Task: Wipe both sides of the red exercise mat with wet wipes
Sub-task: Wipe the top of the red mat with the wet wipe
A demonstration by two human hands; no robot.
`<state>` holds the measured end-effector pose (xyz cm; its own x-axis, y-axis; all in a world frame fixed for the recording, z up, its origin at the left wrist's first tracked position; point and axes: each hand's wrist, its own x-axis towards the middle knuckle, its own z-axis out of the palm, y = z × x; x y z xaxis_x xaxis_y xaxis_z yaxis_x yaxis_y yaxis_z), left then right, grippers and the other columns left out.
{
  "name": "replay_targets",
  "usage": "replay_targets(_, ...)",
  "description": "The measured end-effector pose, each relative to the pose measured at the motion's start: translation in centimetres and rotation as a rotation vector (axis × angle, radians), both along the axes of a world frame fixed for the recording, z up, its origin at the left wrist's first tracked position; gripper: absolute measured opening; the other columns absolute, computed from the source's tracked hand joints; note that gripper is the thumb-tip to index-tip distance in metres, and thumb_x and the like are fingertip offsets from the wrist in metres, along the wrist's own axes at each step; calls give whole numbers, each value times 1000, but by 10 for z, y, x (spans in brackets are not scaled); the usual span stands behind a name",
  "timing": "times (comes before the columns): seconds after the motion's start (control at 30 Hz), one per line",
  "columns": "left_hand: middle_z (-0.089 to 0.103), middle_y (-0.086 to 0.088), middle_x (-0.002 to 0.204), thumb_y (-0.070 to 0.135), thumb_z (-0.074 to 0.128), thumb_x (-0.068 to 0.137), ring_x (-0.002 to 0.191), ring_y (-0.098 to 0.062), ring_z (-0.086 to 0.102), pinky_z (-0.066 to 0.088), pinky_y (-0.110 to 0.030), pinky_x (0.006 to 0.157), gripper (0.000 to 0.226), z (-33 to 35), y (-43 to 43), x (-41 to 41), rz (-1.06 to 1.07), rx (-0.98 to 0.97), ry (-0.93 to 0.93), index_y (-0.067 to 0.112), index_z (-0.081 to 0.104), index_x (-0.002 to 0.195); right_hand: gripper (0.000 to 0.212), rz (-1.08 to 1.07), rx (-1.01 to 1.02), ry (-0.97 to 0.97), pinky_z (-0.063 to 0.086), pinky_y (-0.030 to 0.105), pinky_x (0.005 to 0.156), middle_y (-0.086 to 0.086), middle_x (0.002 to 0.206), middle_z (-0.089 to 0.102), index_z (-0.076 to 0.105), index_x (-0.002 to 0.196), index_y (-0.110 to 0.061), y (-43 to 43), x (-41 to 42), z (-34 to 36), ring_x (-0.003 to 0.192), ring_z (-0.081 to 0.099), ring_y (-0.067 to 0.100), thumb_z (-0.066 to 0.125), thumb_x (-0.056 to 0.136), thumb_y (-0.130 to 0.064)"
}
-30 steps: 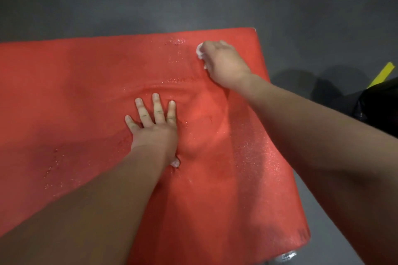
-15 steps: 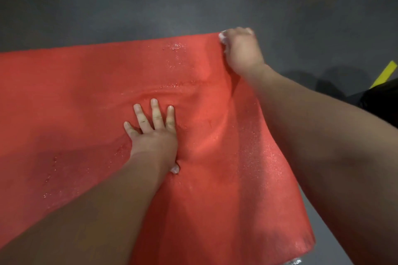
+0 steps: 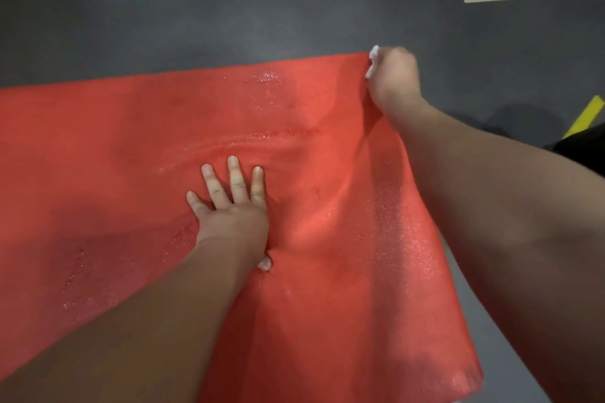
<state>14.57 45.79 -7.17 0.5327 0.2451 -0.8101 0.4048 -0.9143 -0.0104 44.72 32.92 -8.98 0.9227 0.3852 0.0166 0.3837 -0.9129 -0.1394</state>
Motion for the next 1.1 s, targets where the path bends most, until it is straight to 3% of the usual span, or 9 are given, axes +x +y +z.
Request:
replay_targets(0.2, -55, -24, 143, 54, 90, 62, 135, -63, -35, 3, -77, 112, 159, 3, -3, 5, 12, 14, 31, 17, -46, 136, 24, 116, -46, 61, 44, 37, 90, 18, 112, 69, 70, 107, -5, 75, -52, 7, 109, 62, 34, 50, 96, -14)
replay_targets(0.3, -54, -23, 145, 54, 91, 60, 136, -61, -34, 3, -77, 112, 160, 3, -3, 5, 21, 23, 38, 17, -46, 134, 21, 361, 3, 171, 42, 31, 89, 14, 111, 69, 70, 104, -8, 119, -100, 3, 107, 62, 30, 56, 92, -17)
replay_targets(0.43, -54, -22, 145, 52, 91, 60, 136, -61, -35, 3, -77, 112, 160, 2, -2, 5, 20, 18, 32, 18, -45, 137, 22, 610, 59, 131, 36, 34, 84, 18, 102, 68, 67, 89, -15, 116, -106, 6, 100, 61, 33, 45, 88, -12)
replay_targets(0.57, -56, -25, 141, 53, 90, 63, 134, -63, -36, 2, -78, 111, 159, 3, -2, 4, 13, 13, 45, 16, -47, 135, 29, 277, -126, -5, 38, 33, 89, 10, 110, 69, 68, 105, -15, 71, -51, 0, 108, 60, 31, 45, 90, -6)
replay_targets(0.67, -58, -25, 139, 53, 90, 61, 132, -64, -37, 2, -78, 111, 160, 2, -3, 6, 18, 22, 57, 17, -48, 134, 28, 89, -110, -14, 41, 35, 94, 16, 113, 69, 70, 109, -9, 66, -45, 1, 111, 60, 34, 46, 94, -6)
replay_targets(0.73, -58, -24, 140, 53, 91, 61, 133, -63, -37, 2, -78, 111, 161, 3, -4, 7, 32, 32, 67, 17, -48, 133, 28, 141, -36, 62, 41, 34, 97, 16, 117, 68, 70, 110, -7, 87, -68, 2, 114, 60, 33, 47, 94, -8)
replay_targets(0.83, -56, -22, 143, 52, 92, 60, 136, -61, -36, 1, -77, 111, 161, 3, -4, 8, 42, 36, 61, 18, -46, 135, 30, 452, 9, 212, 40, 30, 98, 12, 121, 67, 70, 112, -9, 118, -120, 2, 115, 59, 30, 48, 92, -9)
replay_targets(0.93, -55, -21, 145, 52, 92, 60, 136, -60, -35, 2, -77, 111, 161, 2, -3, 5, 28, 30, 40, 19, -44, 140, 33, 636, 40, 189, 41, 31, 99, 13, 119, 67, 69, 110, -9, 108, -126, 2, 112, 60, 31, 44, 90, -10)
replay_targets(1.1, -59, -22, 140, 52, 91, 62, 134, -62, -38, 1, -78, 111, 160, 3, -3, 7, 37, 21, 71, 18, -48, 132, 31, 194, -113, -14, 36, 33, 94, 14, 117, 67, 68, 106, -11, 52, -63, -1, 111, 59, 32, 41, 91, -9)
